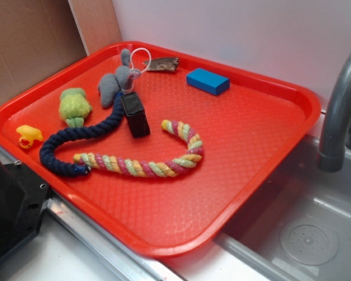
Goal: Grab the multicolored rope.
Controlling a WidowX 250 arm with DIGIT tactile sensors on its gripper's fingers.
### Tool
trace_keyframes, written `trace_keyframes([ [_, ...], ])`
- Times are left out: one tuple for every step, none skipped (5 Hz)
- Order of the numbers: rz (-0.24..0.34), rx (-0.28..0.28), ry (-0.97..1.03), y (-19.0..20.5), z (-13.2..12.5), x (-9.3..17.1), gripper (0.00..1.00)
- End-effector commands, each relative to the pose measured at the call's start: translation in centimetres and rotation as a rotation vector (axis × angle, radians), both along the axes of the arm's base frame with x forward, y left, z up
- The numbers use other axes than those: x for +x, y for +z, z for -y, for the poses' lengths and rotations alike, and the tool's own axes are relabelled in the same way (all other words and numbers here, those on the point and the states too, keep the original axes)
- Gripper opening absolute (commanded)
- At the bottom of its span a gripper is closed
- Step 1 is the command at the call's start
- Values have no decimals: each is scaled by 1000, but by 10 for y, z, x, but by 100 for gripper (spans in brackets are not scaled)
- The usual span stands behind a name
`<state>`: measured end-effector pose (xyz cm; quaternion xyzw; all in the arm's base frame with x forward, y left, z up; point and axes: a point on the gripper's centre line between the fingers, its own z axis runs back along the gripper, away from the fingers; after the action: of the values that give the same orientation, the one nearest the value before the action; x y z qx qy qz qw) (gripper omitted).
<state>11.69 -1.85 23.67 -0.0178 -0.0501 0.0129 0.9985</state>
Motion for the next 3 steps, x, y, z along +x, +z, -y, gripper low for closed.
trace_keyframes([
  [-26,33,-448,-93,52,5,100],
  [18,-2,-584,-134,73,13,100],
  [-17,10,-607,-160,77,33,100],
])
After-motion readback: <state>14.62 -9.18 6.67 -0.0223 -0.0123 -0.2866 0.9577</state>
